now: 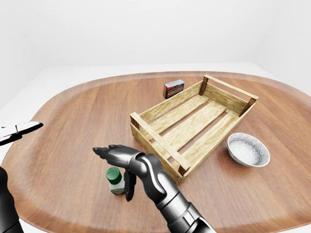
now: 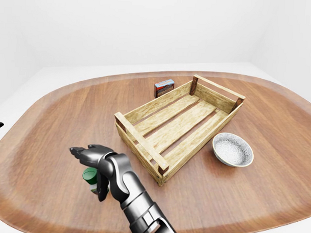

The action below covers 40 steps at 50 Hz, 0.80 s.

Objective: Pick up the salad dressing and put it in the tray.

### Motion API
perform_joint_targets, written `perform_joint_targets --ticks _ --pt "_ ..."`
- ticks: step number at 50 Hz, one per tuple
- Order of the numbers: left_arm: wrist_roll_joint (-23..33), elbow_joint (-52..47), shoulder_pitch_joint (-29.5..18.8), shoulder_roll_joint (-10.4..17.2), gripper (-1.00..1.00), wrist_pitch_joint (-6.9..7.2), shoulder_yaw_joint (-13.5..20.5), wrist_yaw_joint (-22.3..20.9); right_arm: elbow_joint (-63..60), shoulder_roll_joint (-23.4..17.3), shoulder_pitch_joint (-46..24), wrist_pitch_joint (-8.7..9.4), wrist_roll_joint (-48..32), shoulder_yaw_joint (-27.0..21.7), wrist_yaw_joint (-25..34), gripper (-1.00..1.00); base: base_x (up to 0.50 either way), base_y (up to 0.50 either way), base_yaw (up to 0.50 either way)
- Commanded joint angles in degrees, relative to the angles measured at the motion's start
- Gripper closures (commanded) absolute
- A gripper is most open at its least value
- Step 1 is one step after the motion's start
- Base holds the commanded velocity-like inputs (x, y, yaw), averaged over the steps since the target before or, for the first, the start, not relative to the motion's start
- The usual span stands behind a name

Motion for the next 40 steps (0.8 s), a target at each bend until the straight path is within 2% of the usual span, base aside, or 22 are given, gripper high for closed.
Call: perform_joint_targets --ticks 1,10,11,12,14,24,32,40 --pt "-0.48 0.69 0.04 -0.08 -1.00 0.00 -0.20 -0.11 6.07 0.00 -3.08 0.00 -3.32 -1.71 0.00 -1.00 0.00 0.00 0.00" --pt "-0.93 1.41 0.16 -0.01 -1.00 0.00 -0.10 -0.16 10.10 0.00 -3.42 0.00 -2.40 -2.88 0.00 -1.00 0.00 0.00 0.00" --pt "-0.85 1.46 0.20 -0.04 -1.00 0.00 -0.21 -0.17 10.19 0.00 -2.71 0.00 -2.22 -2.23 0.00 0.44 0.00 0.00 0.00" --pt "-0.94 1.43 0.17 -0.03 -1.00 0.00 -0.19 -0.16 9.35 0.00 -1.48 0.00 -1.48 -0.19 0.00 1.00 0.00 0.00 0.00" --pt "-1.09 1.40 0.19 -0.04 -1.00 0.00 -0.20 -0.17 7.81 0.00 -0.14 0.00 -0.28 2.62 0.00 1.00 0.00 0.00 0.00" --pt "-0.65 1.94 0.27 -0.47 -1.00 0.00 -0.86 -0.39 9.60 0.00 -2.65 0.00 -0.02 -2.12 0.00 1.00 0.00 0.00 0.00" --pt "-0.54 2.18 0.29 -0.56 -1.00 0.00 -0.99 -0.42 10.11 0.00 -3.48 0.00 1.48 -3.20 0.00 1.00 0.00 0.00 0.00" --pt "-0.08 2.50 0.20 -0.74 -1.00 0.00 -1.48 -0.42 8.62 0.00 -7.65 0.00 -0.19 -5.48 0.00 1.00 0.00 0.00 0.00"
